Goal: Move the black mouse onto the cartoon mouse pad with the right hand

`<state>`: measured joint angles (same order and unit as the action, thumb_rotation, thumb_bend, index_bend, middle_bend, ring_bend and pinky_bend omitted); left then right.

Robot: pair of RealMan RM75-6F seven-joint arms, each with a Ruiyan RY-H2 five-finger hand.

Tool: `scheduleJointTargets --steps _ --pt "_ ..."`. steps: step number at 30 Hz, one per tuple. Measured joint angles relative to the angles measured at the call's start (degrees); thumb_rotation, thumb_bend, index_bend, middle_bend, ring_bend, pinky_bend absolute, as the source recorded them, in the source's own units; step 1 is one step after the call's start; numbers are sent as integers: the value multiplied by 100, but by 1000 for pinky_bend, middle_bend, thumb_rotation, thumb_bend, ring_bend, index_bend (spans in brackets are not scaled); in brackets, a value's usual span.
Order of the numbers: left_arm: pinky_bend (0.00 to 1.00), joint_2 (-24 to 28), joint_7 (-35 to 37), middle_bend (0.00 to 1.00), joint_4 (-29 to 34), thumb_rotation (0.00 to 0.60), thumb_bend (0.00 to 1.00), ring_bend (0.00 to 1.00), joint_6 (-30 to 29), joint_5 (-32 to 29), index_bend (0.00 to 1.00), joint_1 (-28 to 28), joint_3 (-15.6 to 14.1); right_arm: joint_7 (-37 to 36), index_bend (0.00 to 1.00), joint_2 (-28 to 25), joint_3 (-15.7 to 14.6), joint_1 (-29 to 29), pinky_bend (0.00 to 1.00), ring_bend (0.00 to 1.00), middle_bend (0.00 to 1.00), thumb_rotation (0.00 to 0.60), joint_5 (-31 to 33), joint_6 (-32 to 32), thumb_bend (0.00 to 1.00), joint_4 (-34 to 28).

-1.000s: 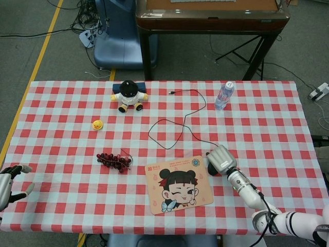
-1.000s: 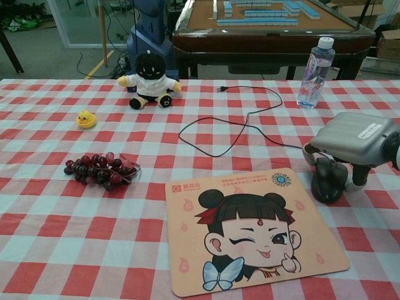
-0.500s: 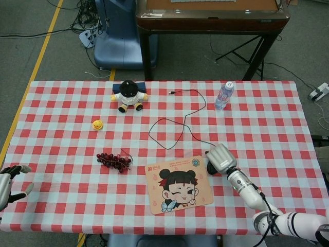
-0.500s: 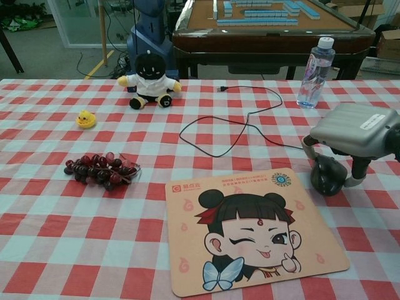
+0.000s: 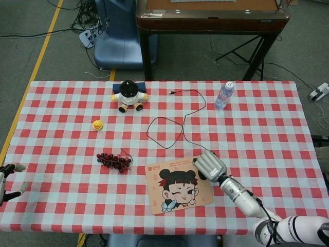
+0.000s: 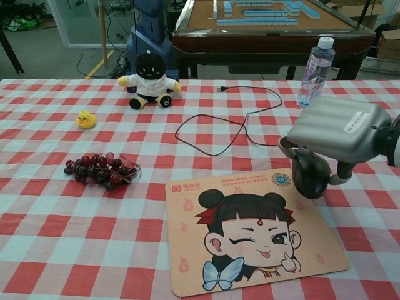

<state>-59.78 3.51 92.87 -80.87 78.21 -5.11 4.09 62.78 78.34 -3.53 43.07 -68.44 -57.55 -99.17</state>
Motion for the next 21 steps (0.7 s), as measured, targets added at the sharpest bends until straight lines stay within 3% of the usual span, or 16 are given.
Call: scheduleJointTargets --steps 11,21 --pt "627 62 81 422 -46 600 289 389 -10 -192 484 40 94 743 454 395 -216 228 1000 991 1000 600 -612 161 0 29" --pt "627 110 179 422 -78 600 290 389 -1 -320 484 78 152 593 454 724 -237 405 1000 991 1000 600 -1049 449 0 308"
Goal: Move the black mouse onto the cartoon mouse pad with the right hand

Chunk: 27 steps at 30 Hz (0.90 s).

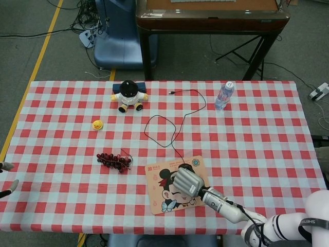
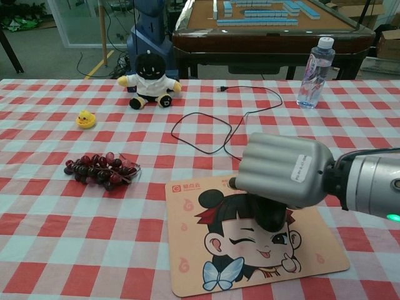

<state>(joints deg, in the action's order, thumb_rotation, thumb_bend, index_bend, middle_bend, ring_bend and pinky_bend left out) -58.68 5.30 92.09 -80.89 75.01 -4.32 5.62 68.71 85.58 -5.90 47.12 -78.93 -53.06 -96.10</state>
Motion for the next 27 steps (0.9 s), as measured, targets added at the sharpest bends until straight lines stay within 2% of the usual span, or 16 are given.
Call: scheduleJointTargets --steps 15,23,27 --pt "627 65 59 422 16 600 290 389 59 -118 484 29 40 -862 444 259 -74 131 1000 983 1000 600 -1093 141 0 617" --pt "627 82 -14 422 47 600 290 389 86 -191 484 37 58 -1271 247 298 -57 120 1000 976 1000 600 -1432 125 0 763" --pt "627 90 -20 422 59 600 290 389 102 -198 484 38 57 -1328 191 281 -50 76 1000 972 1000 600 -1513 124 0 782"
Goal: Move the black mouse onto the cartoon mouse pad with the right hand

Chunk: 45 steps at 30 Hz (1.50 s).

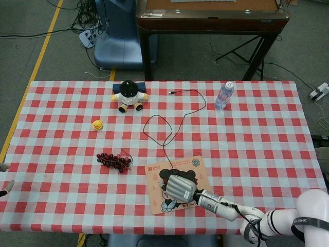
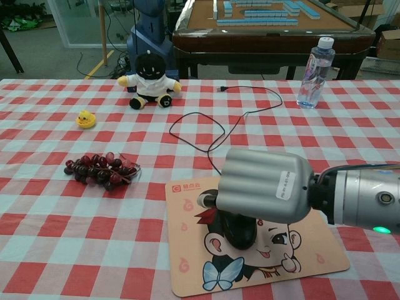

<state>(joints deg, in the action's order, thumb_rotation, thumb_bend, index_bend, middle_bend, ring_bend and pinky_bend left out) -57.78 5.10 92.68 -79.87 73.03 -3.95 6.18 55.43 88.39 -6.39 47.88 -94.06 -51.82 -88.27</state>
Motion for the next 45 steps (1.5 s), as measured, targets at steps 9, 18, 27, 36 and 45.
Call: scheduleJointTargets --steps 9,18,27,36,45 --pt "627 11 -18 422 20 600 289 389 1 26 485 8 -12 195 130 -344 26 -280 1000 873 933 600 41 -267 0 -393" --pt "627 -19 -99 422 105 600 290 389 -10 274 485 -12 -101 956 265 -1272 51 -1209 855 666 733 600 725 -1331 0 -1561" --pt "627 -143 -196 422 160 600 289 390 -85 792 485 -61 -276 271 264 -2017 39 -2240 629 515 605 600 926 -2800 0 -2097" --pt "627 -275 -406 422 170 600 289 390 -102 1030 485 -102 -411 -1788 264 -2240 40 -3238 603 482 573 600 903 -3779 0 -1546" --pt "627 -347 -474 423 136 600 290 390 -25 1103 486 -175 -448 -3686 264 -2174 298 -3936 602 477 562 600 885 -4476 0 -547"
